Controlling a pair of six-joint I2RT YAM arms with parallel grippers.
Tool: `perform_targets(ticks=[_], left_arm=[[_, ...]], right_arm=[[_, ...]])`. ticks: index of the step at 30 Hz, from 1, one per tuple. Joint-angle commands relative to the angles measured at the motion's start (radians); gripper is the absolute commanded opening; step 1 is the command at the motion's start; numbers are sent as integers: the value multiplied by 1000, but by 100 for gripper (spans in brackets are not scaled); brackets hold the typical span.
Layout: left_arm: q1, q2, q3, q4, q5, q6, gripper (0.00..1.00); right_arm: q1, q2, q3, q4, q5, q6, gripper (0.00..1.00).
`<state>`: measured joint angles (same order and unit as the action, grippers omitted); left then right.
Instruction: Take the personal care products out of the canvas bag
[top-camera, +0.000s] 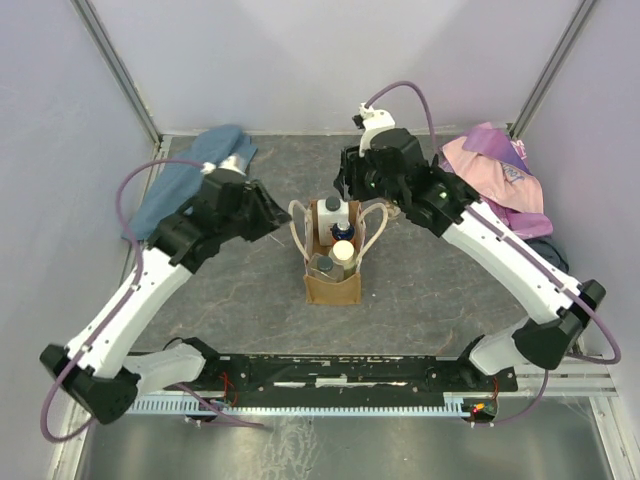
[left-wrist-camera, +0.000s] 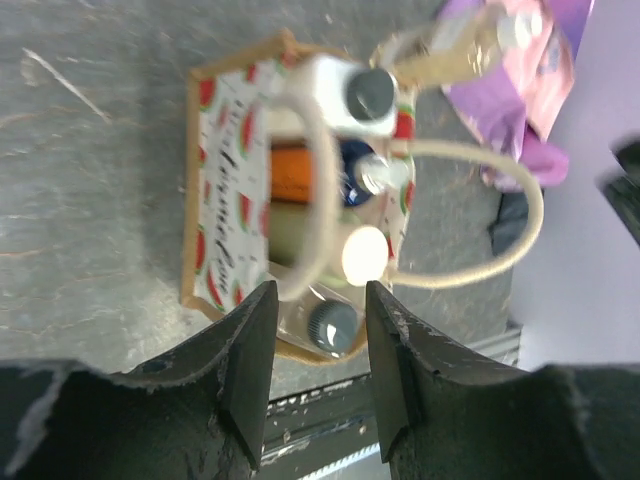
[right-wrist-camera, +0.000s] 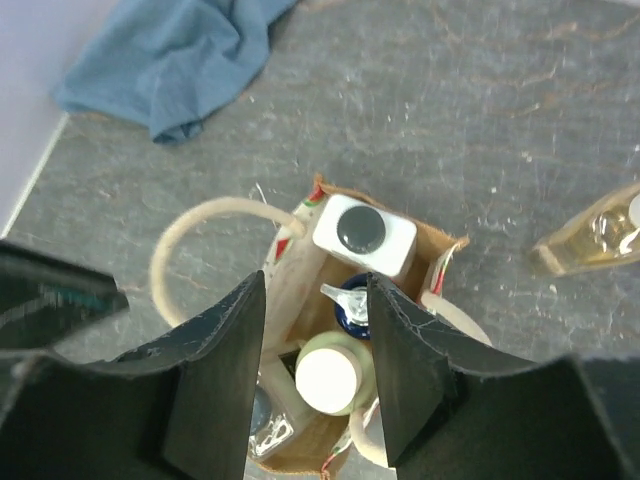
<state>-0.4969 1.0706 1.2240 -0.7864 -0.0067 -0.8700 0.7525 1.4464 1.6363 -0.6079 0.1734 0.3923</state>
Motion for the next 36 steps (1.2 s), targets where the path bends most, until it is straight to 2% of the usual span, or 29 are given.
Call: perform_targets(ticks=[1, 5, 9, 14, 16, 18, 20, 34, 36], left_arm=[[-216, 110, 96, 13, -139, 18, 47], [-358, 230, 157, -25, -238, -5, 48], [-425, 291, 181, -25, -303, -32, 48], [-443, 323, 179, -25, -320, -56, 48], [-446, 321, 168, -25, -327, -65, 48], [-446, 317, 157, -25, -331, -69, 48], [-446, 314, 149, -25, -335, -72, 48], [-447, 343, 118, -15, -339, -76, 48], [-448, 344, 118, -14, -337, -77, 48]], right_arm=[[-1, 69, -5, -88, 10, 34, 52], [1, 88, -54, -99, 7, 63, 52], [2, 127, -87, -103, -18, 66, 51], [2, 171, -118, -90, -26, 60, 53], [1, 192, -123, -87, -28, 59, 59], [2, 208, -135, -74, -26, 60, 69], [1, 226, -147, -56, -18, 56, 73], [1, 367, -160, -41, -4, 43, 70], [1, 375, -161, -45, 5, 41, 66]])
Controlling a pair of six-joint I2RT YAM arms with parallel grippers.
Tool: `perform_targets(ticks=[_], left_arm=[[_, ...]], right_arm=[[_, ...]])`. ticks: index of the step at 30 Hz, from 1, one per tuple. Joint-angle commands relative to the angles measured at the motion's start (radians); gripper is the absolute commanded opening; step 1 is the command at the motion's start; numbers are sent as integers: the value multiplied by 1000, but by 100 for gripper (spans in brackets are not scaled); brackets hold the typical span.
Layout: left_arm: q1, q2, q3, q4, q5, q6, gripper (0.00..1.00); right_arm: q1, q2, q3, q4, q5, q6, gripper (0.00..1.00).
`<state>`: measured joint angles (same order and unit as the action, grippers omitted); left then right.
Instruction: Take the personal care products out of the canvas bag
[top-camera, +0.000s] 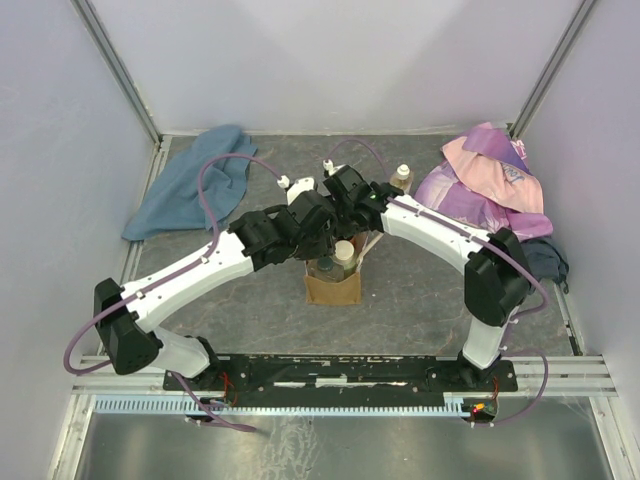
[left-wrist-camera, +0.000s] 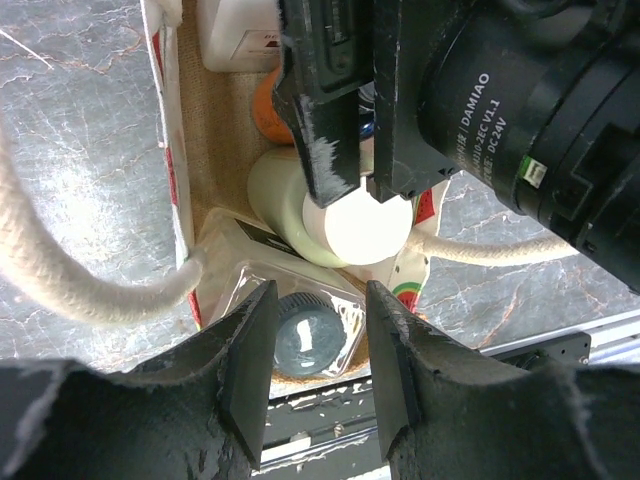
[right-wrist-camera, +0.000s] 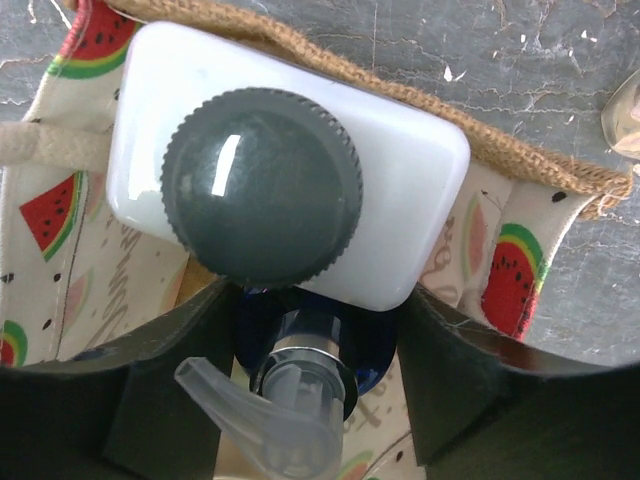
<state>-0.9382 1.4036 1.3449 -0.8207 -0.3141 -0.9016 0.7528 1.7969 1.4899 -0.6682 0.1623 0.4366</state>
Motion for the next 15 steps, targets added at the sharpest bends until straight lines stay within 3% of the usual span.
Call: perform_targets(ticks=[1, 5, 15], left_arm=[[-5, 11, -3, 21, -29, -46, 48], [-6, 4, -12, 22, -28, -52, 48], [-6, -25, -52, 28, -26, -76, 48]], right_arm=[[0, 27, -12, 10, 23, -5, 61], [2, 11, 25, -27, 43, -9, 45], [5, -194, 206, -120, 67, -26, 42]])
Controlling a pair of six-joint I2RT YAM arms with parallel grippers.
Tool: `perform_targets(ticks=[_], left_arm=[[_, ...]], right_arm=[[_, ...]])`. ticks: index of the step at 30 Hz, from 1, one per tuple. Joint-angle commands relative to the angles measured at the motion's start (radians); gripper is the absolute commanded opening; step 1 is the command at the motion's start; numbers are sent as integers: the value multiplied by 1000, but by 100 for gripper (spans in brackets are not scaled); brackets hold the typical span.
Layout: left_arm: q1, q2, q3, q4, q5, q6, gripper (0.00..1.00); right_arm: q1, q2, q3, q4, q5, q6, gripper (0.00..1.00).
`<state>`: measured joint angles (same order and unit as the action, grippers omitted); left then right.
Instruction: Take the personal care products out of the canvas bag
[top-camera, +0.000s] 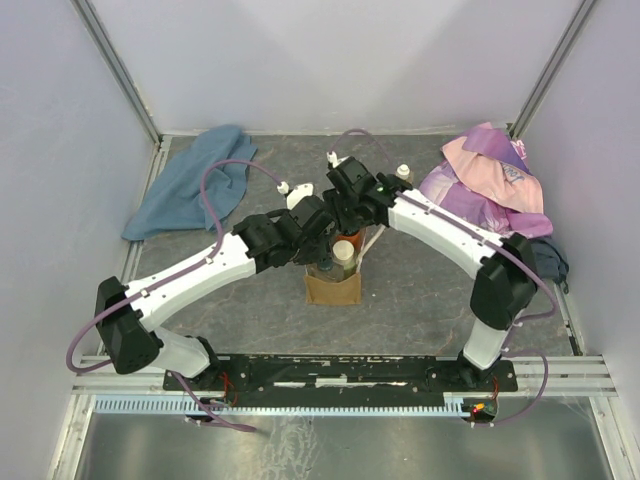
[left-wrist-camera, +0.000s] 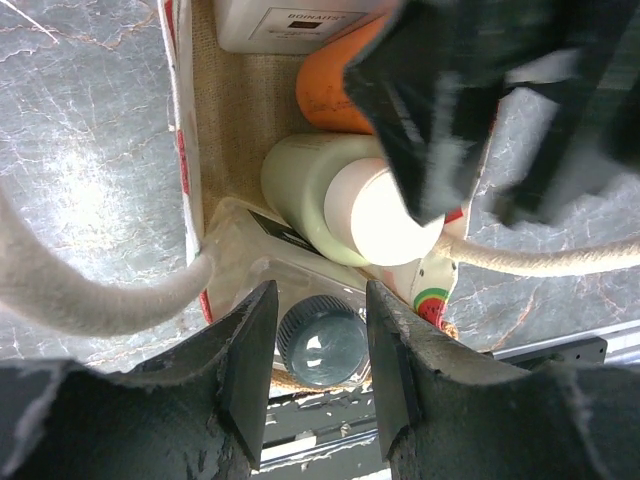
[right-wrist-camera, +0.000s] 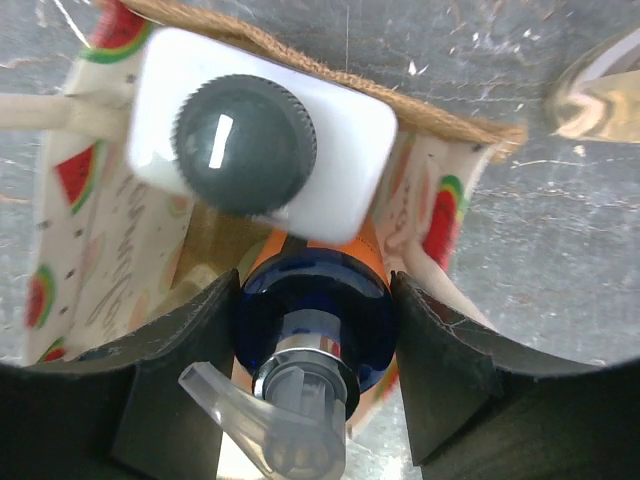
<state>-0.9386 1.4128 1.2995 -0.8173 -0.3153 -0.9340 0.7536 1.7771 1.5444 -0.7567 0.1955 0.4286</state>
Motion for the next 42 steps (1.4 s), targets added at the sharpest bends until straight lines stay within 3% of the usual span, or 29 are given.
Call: perform_targets(ticks=[1, 11, 18, 30, 38, 42], left_arm=[[-5, -33, -8, 28, -24, -43, 48], [-5, 20, 26, 47, -72, -24, 48], [-6, 84, 29, 42, -91, -21, 48], [-6, 179, 69, 24, -63, 23, 48], [-9, 170, 60, 92, -1, 66, 61], [-15, 201, 65, 99, 50, 81, 61]], right_arm=[[4, -193, 181, -42, 39, -24, 42], [3, -221, 561, -179, 80, -77, 44], [-17, -187, 710, -315, 276, -128, 47], [-262, -319, 468, -273, 190, -105, 48], [-330, -326, 294, -211, 163, -105, 47], [-345, -320, 199, -155, 145, -94, 46]])
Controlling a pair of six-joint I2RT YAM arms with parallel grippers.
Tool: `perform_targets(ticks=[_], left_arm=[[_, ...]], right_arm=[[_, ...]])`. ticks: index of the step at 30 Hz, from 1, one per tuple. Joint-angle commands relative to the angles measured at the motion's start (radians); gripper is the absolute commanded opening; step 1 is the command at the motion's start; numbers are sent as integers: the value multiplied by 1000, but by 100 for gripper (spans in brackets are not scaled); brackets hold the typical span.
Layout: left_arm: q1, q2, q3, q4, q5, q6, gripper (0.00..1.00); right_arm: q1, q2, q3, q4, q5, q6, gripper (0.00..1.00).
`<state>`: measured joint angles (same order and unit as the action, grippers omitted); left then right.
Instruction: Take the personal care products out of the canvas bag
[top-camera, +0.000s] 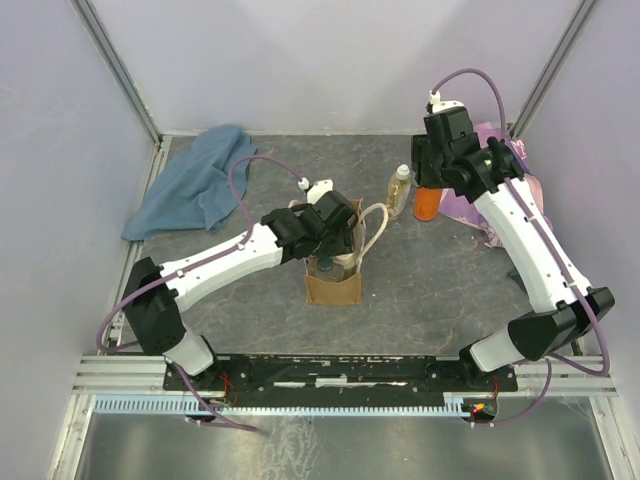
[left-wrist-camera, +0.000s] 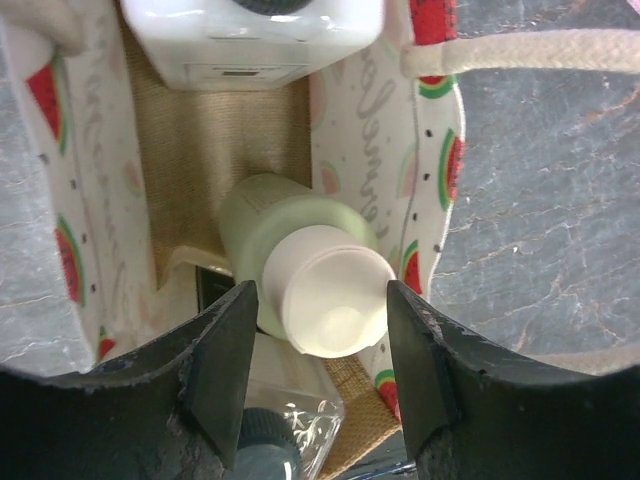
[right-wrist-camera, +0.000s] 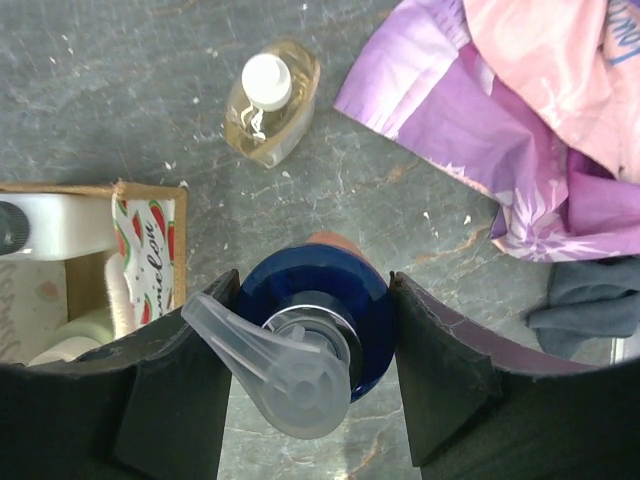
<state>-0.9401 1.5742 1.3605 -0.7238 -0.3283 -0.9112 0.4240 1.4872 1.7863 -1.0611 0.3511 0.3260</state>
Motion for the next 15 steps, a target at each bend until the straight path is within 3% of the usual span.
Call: perform_targets(ticks=[1, 15], left_arm=[[-18, 44, 5, 6, 68, 59, 61], [-65, 153, 54, -101, 17, 74, 63]], right_arm=[[-19, -31, -66, 164, -12, 12, 45], [-47, -29, -341, 368, -15, 59, 43]])
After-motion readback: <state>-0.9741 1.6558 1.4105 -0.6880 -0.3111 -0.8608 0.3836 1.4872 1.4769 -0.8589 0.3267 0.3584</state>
